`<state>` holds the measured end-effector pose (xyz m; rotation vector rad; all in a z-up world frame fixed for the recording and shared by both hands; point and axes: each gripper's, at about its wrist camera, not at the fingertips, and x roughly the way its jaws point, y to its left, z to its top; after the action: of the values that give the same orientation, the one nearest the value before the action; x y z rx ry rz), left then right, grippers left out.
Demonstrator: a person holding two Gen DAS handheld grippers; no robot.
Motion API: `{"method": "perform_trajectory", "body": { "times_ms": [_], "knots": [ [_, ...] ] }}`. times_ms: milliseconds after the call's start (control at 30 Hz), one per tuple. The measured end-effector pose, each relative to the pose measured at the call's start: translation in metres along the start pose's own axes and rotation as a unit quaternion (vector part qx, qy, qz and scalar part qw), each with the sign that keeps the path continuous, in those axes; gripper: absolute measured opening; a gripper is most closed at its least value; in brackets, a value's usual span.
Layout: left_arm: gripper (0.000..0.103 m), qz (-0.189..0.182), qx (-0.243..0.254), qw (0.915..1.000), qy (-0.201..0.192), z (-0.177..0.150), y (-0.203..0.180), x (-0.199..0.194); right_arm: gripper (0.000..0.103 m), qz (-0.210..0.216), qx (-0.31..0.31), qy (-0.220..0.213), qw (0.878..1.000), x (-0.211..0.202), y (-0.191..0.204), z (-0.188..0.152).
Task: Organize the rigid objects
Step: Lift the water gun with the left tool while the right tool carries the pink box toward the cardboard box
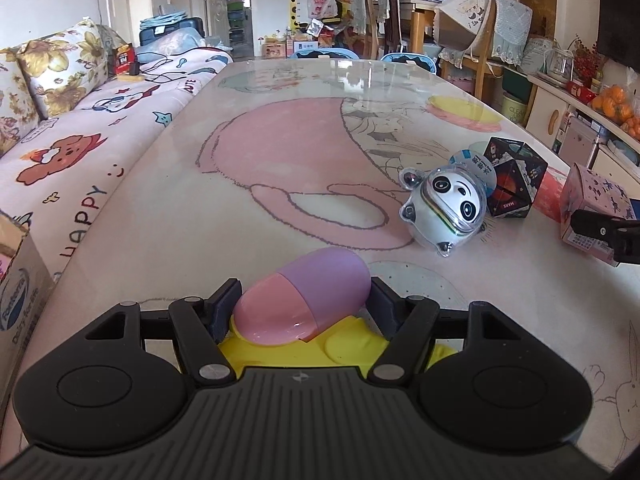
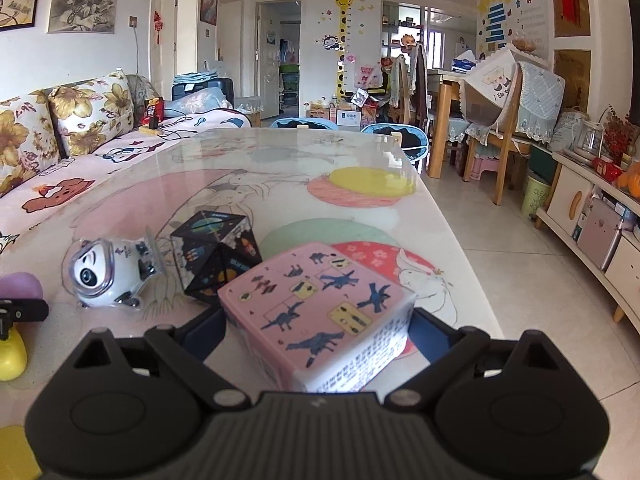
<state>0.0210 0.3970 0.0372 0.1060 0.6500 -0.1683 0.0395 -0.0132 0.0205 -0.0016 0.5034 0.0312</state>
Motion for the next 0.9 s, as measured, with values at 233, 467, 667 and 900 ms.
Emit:
{"method": "perform_trajectory", "body": {
  "times_ms": [233, 467, 667, 900],
  "knots": [
    [0.085, 0.017, -0.021, 0.9996, 0.004, -0.008, 0.001, -0.011, 0.096, 0.005, 0.013, -0.004, 1.000, -0.019, 0.015, -0.010],
    [0.084, 0.026, -0.030, 0.9992, 0.004, -0.020, 0.002, -0.026, 0.096, 0.010, -0.001, 0.016, 1.000, -0.035, 0.032, -0.022],
    [0.083, 0.023, -0.039, 0.9989, 0.010, -0.029, 0.005, -0.036, 0.077, 0.014, -0.014, 0.028, 0.999, -0.050, 0.053, -0.032],
    [0.080, 0.006, -0.067, 0.9976, 0.016, -0.029, 0.011, -0.040, 0.076, 0.013, -0.014, 0.033, 0.999, -0.069, 0.069, -0.044]
  ]
}}
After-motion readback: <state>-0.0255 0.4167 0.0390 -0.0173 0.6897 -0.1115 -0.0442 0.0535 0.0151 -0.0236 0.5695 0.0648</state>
